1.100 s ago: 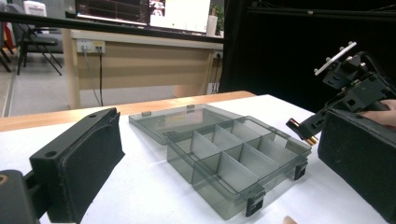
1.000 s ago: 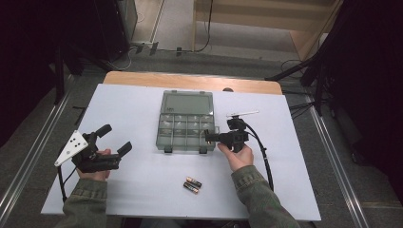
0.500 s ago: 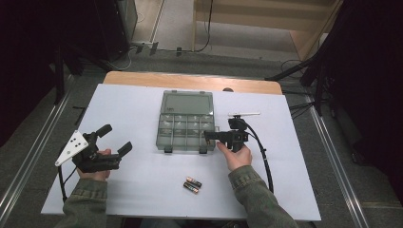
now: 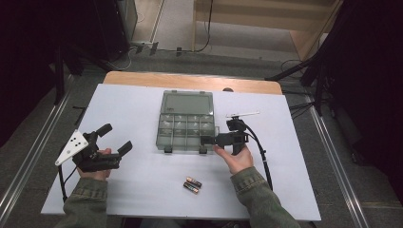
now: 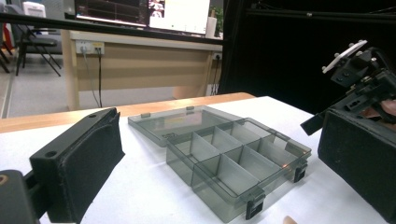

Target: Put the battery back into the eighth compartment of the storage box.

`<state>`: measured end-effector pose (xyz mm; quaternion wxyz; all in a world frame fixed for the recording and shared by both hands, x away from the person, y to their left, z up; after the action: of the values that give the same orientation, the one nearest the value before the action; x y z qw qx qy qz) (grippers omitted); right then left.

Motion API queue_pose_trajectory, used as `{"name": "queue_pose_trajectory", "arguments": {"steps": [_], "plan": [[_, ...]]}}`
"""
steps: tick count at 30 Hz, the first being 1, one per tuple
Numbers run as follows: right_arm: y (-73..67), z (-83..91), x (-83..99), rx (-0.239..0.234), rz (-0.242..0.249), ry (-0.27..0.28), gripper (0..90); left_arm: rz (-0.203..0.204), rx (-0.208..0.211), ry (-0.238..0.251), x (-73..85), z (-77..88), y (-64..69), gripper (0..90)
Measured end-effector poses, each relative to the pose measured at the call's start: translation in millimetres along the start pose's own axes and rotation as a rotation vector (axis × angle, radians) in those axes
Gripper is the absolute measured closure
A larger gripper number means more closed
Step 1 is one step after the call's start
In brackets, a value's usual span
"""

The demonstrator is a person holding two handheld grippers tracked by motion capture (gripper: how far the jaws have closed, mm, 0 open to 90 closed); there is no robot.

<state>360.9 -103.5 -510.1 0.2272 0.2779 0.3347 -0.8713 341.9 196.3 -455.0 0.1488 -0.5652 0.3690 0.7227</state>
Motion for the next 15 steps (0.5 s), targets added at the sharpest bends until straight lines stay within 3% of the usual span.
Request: {"name": "queue_pose_trajectory", "arguments": {"steps": [10,13,15], "plan": [[-23.2,8.3,5.4,-0.075,0.084,-0.03,0.2,0.022,0.005,0.004,-0.9,0.4,-0.6,0.0],[-30.3,10.3,7.4,-0.081,0.107,-0.052,0.2,0.022,0.006,0.004,-1.0,0.5,-0.6,0.0],[-33.9,10.8,9.1,-0.06,0.139,-0.077,0.2,0.021,0.006,0.004,-1.2,0.5,-0.6,0.0]]}}
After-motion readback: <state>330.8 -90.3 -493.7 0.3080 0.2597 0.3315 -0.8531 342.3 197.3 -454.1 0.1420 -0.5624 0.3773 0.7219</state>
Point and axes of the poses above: each handheld gripper's, and its own axes: z roughly backward along the jaws, x roughly out of its underside, y roughly to its right, the point moved 9 cm from there along -z, roughly forward along the jaws, and after that the axes turned 14 degrees about z, right-handed, at the moved point
